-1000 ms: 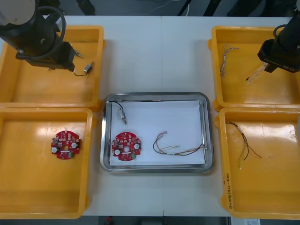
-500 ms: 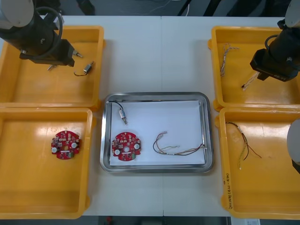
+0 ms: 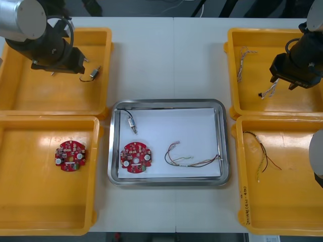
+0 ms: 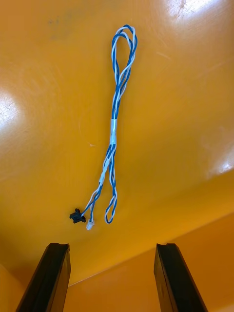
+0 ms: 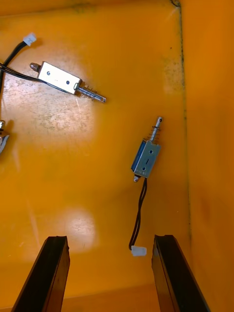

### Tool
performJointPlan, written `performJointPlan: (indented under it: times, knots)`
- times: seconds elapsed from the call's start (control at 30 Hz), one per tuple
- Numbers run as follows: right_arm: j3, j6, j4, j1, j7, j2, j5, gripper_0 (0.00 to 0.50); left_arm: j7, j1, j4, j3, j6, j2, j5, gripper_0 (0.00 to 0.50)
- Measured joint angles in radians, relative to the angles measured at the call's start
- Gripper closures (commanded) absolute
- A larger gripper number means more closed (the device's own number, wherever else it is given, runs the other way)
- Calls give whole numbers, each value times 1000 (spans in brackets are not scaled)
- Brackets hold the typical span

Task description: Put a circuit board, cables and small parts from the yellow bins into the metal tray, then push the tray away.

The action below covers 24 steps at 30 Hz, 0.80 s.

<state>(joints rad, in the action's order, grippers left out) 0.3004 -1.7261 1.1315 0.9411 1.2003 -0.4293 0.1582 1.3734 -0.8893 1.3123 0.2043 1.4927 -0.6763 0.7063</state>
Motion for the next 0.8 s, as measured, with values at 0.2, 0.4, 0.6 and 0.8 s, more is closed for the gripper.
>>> performJointPlan:
  times: [0.2, 0.4, 0.6, 0.8]
  knots:
    - [0, 0, 7, 0, 0, -8, 0, 0, 0, 0, -3, 44, -4, 8, -1, 0]
    - [0, 0, -22, 22, 0, -36, 1, 0, 0, 0, -8, 77, -6, 20, -3, 0]
    - [0, 47, -210, 132, 0, -74, -1, 0, 0, 0, -11, 95, -15, 27, -17, 0]
    - [1, 164, -398, 233, 0, -99, -15, 0, 0, 0, -11, 98, -22, 33, -36, 0]
